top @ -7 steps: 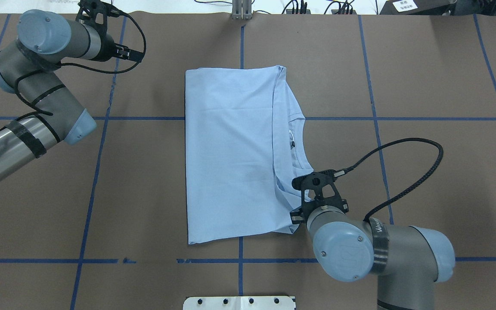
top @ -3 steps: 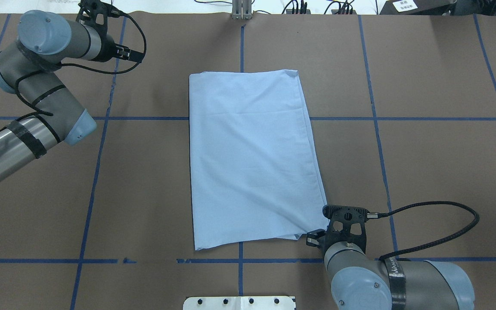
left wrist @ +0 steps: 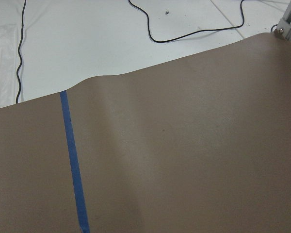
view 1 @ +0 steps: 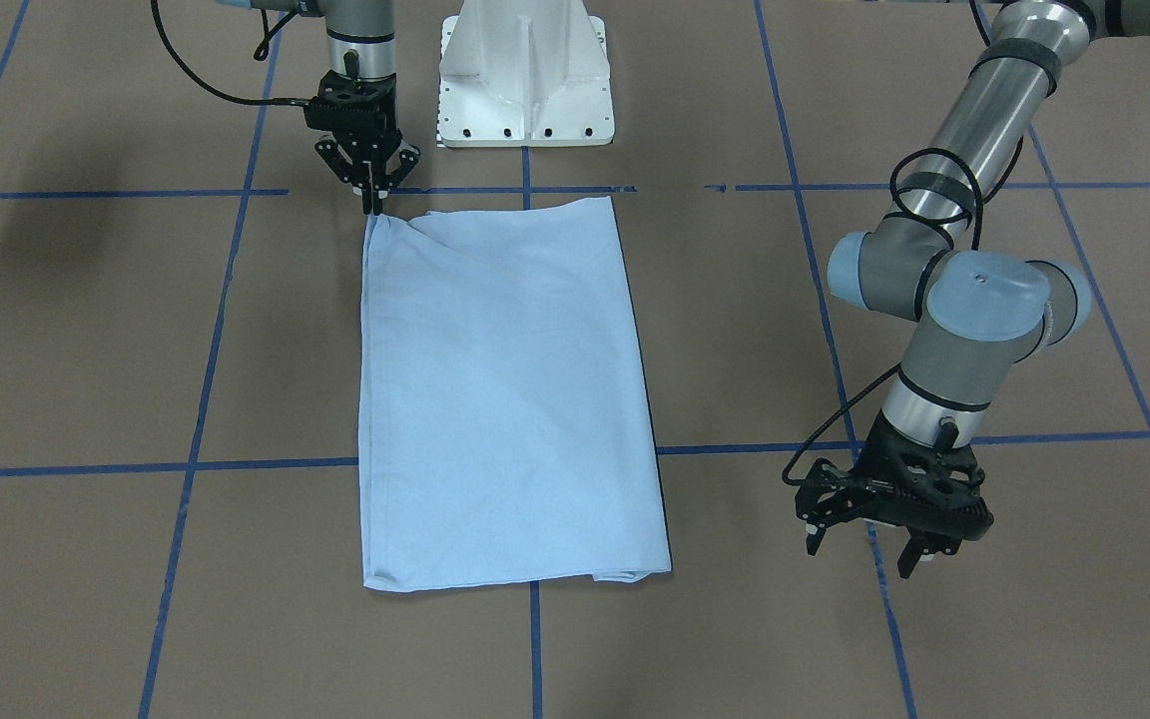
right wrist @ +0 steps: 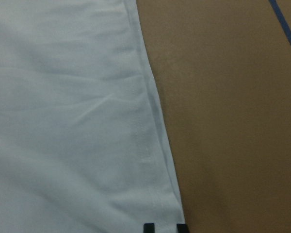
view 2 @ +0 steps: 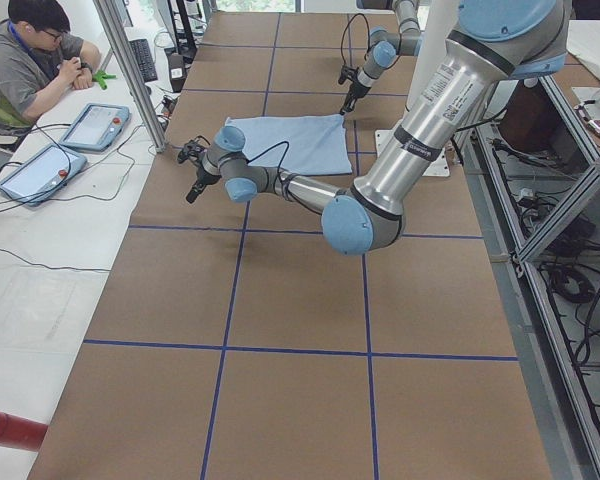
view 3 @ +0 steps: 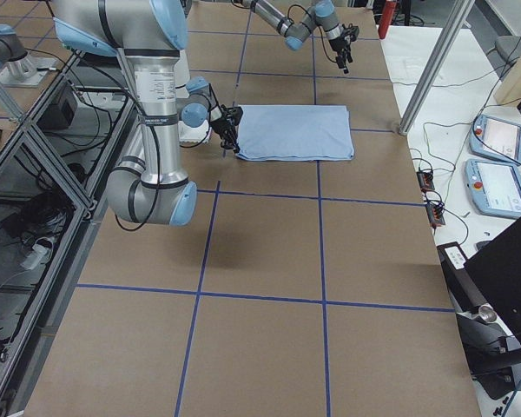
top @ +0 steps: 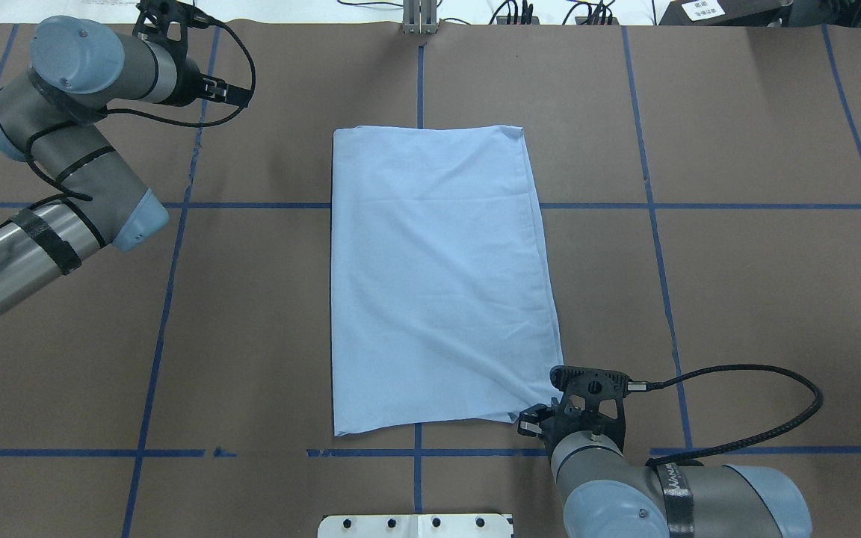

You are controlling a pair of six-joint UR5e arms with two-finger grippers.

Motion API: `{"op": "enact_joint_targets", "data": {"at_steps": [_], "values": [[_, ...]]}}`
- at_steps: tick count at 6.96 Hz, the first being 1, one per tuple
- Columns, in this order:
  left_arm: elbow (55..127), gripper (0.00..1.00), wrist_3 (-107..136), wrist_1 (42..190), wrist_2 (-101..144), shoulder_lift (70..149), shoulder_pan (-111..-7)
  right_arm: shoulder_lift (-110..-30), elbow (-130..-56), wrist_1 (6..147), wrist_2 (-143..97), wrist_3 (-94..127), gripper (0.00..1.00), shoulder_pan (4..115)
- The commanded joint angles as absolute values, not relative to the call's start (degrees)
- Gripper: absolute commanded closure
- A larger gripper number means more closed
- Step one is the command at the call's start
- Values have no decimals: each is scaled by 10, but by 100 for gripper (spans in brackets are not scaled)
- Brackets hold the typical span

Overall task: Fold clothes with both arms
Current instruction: 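Release the shirt with the right gripper while moving the left gripper toward the robot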

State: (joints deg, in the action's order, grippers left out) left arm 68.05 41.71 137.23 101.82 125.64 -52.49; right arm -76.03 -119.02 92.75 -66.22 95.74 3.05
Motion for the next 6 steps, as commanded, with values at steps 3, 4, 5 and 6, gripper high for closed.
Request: {"op": "enact_joint_targets", "data": {"at_steps": [3, 4, 5, 6], "values": [[916, 0, 669, 1347, 1055, 1157, -415, -766, -1188, 698, -684, 1014, 0, 92], [991, 0, 731, 1327, 1036, 1131, -378, -761, -1188, 697, -684, 1052, 0, 104], [1060, 0, 804, 1298, 996, 1100, -323, -760, -1186, 698, -684, 1093, 0, 120], [1099, 0, 897, 1292, 956, 1075, -273, -760, -1183, 699, -686, 1125, 0, 135]]}}
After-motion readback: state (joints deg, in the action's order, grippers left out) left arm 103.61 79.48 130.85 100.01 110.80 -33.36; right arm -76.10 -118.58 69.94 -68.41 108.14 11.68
